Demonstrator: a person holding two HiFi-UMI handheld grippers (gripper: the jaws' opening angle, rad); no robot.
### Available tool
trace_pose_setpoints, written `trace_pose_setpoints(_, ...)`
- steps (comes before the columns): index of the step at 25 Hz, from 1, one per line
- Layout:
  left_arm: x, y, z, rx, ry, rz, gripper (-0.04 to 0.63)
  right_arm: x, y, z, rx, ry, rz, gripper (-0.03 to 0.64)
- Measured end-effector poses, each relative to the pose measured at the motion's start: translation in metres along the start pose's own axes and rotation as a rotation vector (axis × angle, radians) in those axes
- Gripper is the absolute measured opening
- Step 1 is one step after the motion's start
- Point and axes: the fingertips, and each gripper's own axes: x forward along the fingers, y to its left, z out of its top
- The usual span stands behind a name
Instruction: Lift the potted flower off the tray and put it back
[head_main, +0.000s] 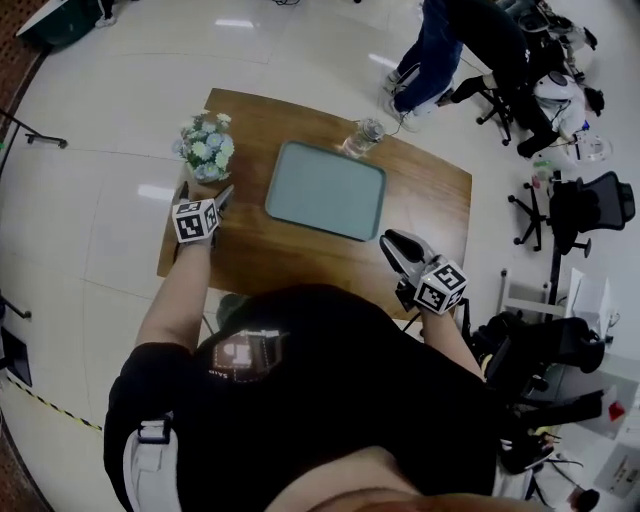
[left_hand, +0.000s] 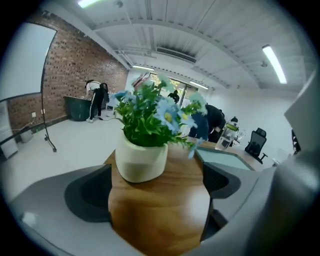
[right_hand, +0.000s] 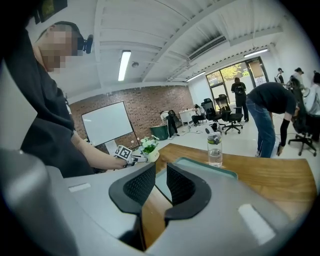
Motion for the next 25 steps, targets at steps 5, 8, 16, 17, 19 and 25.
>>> trace_pose_setpoints(5, 0.030, 0.017, 0.004, 0.021, 0.013, 0.065, 0.558, -0.016, -0.008, -0.017, 0.025, 0.025, -0.038, 0.083)
trace_pose_setpoints(8, 0.043, 0.018, 0.014, 0.033, 0.000, 0.089, 0.558, -0.028, -0.016, -0.026, 0.042, 0.038, -0.070, 0.083)
trace_pose_setpoints(16, 0.060, 0.039, 0.022, 0.018, -0.013, 0.183, 0.554, -0.054, -0.027, -0.042, 0.078, 0.047, -0.133, 0.081)
trace_pose_setpoints(17, 0.059, 0.041, 0.024, 0.024, -0.016, 0.181, 0.536, -0.056, -0.027, -0.043, 0.080, 0.047, -0.138, 0.081)
trace_pose_setpoints(19, 0.059, 0.041, 0.026, 0.033, -0.019, 0.169, 0.522, -0.060, -0.028, -0.043, 0.079, 0.053, -0.146, 0.081)
trace_pose_setpoints(25, 0.056, 0.035, 0.021, 0.071, 0.001, 0.104, 0.514, -0.061, -0.031, -0.049, 0.085, 0.049, -0.150, 0.080)
